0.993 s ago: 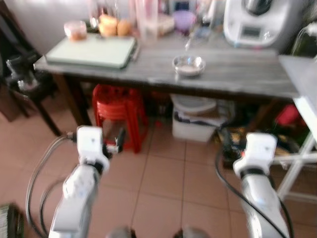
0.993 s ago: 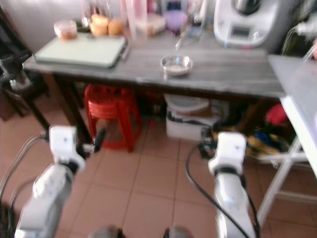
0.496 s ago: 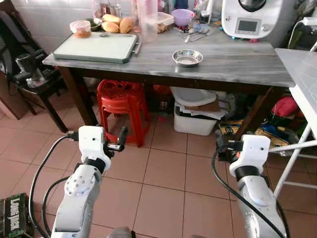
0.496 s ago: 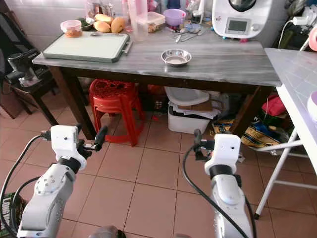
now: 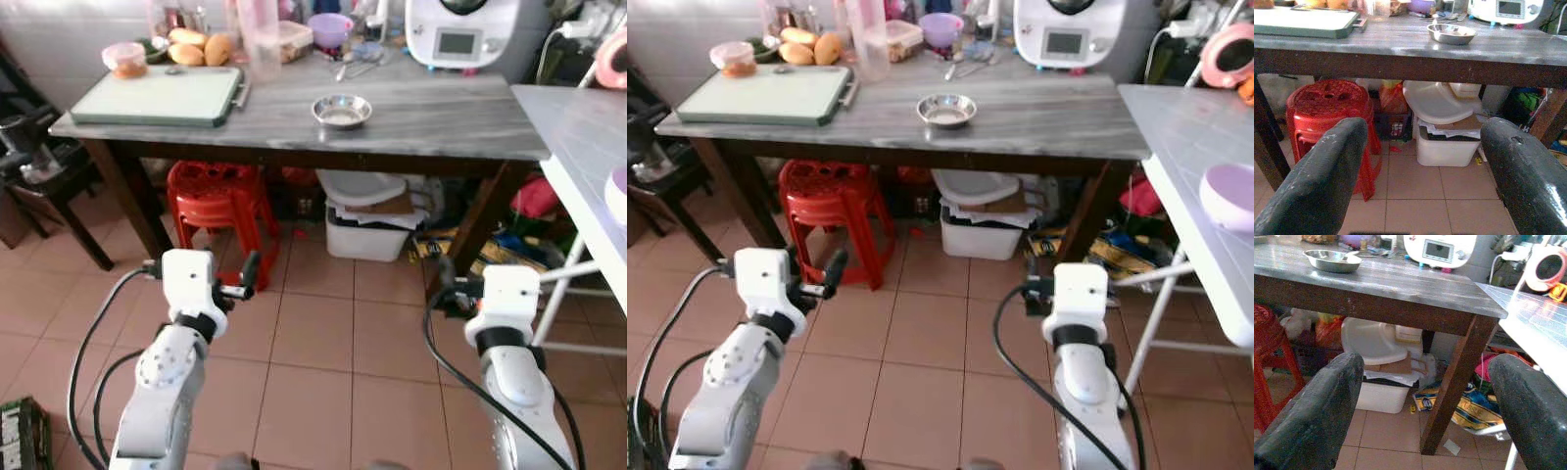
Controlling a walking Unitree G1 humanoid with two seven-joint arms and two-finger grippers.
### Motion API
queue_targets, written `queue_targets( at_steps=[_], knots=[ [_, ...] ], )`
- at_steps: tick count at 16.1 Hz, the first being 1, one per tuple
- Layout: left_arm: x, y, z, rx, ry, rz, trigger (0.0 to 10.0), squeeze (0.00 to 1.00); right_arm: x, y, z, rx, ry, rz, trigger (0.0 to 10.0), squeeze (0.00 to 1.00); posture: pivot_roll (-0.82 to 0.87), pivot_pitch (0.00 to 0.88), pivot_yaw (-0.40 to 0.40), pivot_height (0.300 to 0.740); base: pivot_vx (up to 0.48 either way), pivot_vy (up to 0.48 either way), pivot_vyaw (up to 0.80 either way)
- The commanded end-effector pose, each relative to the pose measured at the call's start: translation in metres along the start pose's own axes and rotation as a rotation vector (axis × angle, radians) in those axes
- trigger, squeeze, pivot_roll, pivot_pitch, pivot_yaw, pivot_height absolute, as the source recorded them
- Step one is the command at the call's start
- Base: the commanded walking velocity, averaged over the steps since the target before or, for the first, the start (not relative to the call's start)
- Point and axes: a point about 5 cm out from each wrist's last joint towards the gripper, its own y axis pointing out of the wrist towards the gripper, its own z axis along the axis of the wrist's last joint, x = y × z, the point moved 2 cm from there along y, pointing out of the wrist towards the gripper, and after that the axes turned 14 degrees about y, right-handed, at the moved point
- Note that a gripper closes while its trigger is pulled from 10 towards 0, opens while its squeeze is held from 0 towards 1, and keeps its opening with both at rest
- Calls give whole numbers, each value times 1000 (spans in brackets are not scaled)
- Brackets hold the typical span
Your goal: Setting the table
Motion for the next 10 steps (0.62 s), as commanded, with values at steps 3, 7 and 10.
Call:
queue_targets(
  at_steps=[3, 7, 10],
  knots=[
    [-6, -1, 3, 10, 14, 6, 10000, 0, -7, 0, 2, -6, 82, 45, 10000, 0, -6, 0, 27, 740, 0, -303, 0],
    [-6, 1, 5, 14, 17, -2, 10000, 0, -7, 1, 1, -4, 73, 34, 10000, 0, -8, 0, 34, 740, 0, -304, 0],
    [-5, 2, 6, 18, 18, -7, 10000, 0, -3, 2, -2, 2, 78, -31, 10000, 0, -6, 0, 34, 740, 0, -301, 0]
  ],
)
